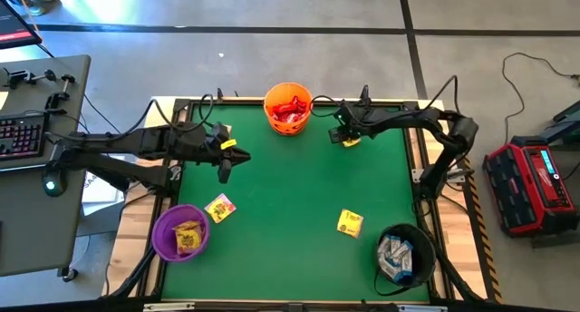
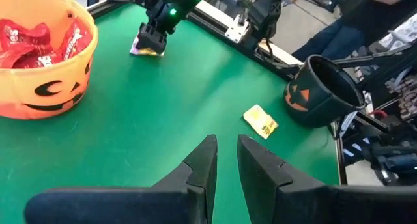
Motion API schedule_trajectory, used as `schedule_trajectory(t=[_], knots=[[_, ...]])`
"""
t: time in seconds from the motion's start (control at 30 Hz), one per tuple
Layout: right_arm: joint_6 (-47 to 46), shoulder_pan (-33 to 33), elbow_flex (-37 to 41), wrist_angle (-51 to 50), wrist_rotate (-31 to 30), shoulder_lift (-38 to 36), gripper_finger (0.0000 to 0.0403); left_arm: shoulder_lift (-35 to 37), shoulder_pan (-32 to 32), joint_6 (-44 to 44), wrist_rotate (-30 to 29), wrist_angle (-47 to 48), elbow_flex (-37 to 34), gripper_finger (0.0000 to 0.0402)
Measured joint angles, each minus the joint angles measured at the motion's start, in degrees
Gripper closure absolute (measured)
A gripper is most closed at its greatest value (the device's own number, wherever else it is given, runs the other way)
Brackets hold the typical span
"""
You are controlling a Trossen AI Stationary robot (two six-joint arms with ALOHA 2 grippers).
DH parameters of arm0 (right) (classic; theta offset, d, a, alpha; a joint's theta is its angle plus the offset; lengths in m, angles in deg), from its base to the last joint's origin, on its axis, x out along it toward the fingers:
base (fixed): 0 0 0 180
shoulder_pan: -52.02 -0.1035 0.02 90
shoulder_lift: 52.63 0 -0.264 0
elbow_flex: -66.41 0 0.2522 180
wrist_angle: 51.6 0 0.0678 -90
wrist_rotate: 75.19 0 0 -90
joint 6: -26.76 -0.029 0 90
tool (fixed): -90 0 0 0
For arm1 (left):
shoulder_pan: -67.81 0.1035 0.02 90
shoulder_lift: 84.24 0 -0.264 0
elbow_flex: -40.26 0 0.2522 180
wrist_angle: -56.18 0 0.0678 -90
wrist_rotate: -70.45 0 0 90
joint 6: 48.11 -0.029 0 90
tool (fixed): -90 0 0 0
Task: Sort candy by brand, put in halloween buckets
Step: Put the yellow candy into the purple bucket
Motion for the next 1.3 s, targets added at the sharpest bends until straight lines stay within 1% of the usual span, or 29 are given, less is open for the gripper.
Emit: schedule_trajectory(t=[0.1,0.17,0.27,0.33,0.43,0.53,0.67,0.77,0.9,1.07,1.2,1.3], knots=[[1.23,0.05,0.09,0.18,0.19,-0.54,0.0312,-0.81,0.0,0.04,0.0,-0.02,0.0,0.0351],[2.33,0.03,0.18,-0.3,0.51,-1.26,0.0351,-1.3,0.0,0.01,0.0,-0.01,0.0,0.0351],[3.05,0.05,0.26,-0.84,1.78,-3.09,0.0388,-2.2,0.0,-0.05,-0.02,-0.32,0.0,0.0351],[3.22,0.05,0.26,-0.71,3.09,-4.96,0.0396,-2.81,0.0,-0.31,-0.02,-1.0,0.0,0.0351],[3.2,-0.34,0.26,-0.44,5.39,-8.18,0.0395,-3.59,0.0,-1.33,0.66,-2.14,0.0,0.0351],[3.2,-2.27,0.26,0.99,7.52,-12.3,0.0395,-3.78,0.0,-1.51,1.28,-3.38,0.0,0.0351],[3.18,-7.85,0.26,4.28,7.7,-18.0,0.0398,-3.72,0.02,-0.38,1.4,-5.44,0.02,0.0351],[3.07,-13.51,0.26,10.63,7.29,-21.64,0.0398,-4.17,0.2,1.0,1.33,-9.05,0.02,0.035],[3.44,-21.38,0.26,20.8,2.58,-23.91,0.0399,-6.75,0.13,1.09,0.25,-15.87,0.04,0.0335],[6.52,-29.36,0.26,32.71,-6.2,-24.24,0.04,-12.04,0.13,1.48,-2.34,-24.31,0.04,0.0293],[9.58,-34.15,0.24,39.18,-14.69,-24.24,0.04,-16.32,0.13,2.62,-2.98,-30.06,0.04,0.0254],[12.2,-36.48,0.23,43.84,-17.29,-24.24,0.04,-19.17,0.13,2.72,-4.88,-34.18,0.04,0.023]])
